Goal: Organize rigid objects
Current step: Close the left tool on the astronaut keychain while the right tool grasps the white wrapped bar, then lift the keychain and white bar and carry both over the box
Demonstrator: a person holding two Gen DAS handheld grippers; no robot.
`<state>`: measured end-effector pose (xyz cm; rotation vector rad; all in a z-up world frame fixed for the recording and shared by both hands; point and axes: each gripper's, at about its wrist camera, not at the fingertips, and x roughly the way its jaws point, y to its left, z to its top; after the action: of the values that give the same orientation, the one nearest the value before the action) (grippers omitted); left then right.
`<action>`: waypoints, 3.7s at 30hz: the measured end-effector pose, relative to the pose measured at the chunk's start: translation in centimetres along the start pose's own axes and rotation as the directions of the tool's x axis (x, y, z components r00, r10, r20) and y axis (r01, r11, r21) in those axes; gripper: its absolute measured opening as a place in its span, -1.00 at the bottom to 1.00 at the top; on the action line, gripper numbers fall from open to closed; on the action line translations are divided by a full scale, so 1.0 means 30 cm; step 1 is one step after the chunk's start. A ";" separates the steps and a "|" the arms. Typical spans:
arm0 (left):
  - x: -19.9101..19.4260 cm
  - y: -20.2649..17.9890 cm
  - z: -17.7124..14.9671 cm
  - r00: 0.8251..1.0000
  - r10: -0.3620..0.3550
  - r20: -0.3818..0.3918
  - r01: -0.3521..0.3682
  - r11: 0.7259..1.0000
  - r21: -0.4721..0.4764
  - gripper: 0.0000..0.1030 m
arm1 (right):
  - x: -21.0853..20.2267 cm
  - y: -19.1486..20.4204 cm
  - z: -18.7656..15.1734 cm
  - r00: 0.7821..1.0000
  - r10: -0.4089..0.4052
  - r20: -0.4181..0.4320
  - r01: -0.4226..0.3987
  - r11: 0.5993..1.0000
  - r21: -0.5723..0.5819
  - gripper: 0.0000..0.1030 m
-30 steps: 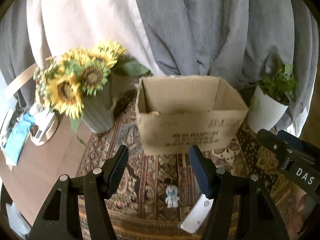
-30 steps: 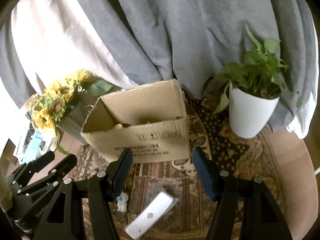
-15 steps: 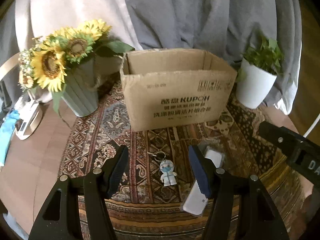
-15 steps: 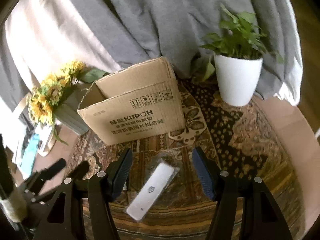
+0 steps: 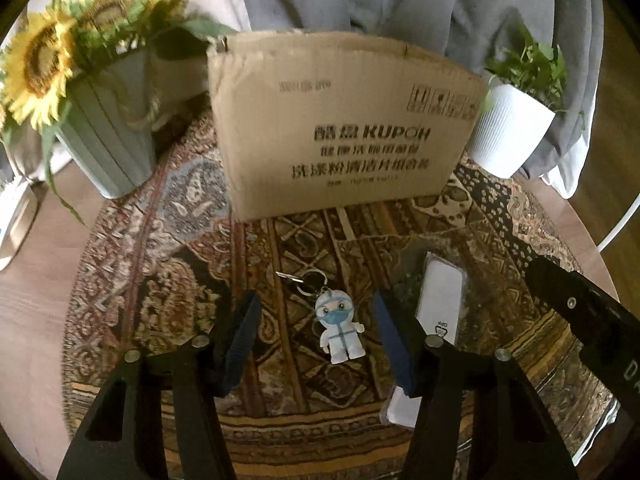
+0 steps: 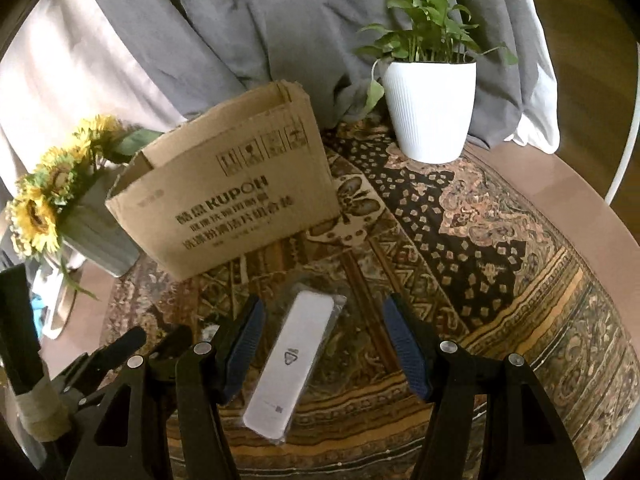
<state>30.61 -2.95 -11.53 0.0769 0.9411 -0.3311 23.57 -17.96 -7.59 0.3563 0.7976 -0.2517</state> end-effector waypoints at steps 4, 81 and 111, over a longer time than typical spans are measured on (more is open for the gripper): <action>0.048 -0.012 -0.012 0.999 -0.015 -0.029 0.015 1.000 0.003 0.06 | 0.032 -0.007 -0.024 1.000 -0.015 -0.007 0.015 1.000 0.002 0.24; 0.025 0.052 -0.077 0.984 -0.163 0.073 0.151 0.978 0.145 -0.39 | 0.160 0.101 -0.164 0.990 -0.140 0.007 0.141 0.987 -0.074 -0.19; -0.288 -0.014 0.076 0.965 -0.026 0.261 0.029 1.000 -0.008 -0.39 | -0.113 0.112 0.077 0.977 0.131 0.167 -0.086 0.964 -0.250 -0.18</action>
<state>27.55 -1.70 -3.22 0.0086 0.6827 -0.3522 23.96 -15.54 -2.88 0.1438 0.6172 -0.0804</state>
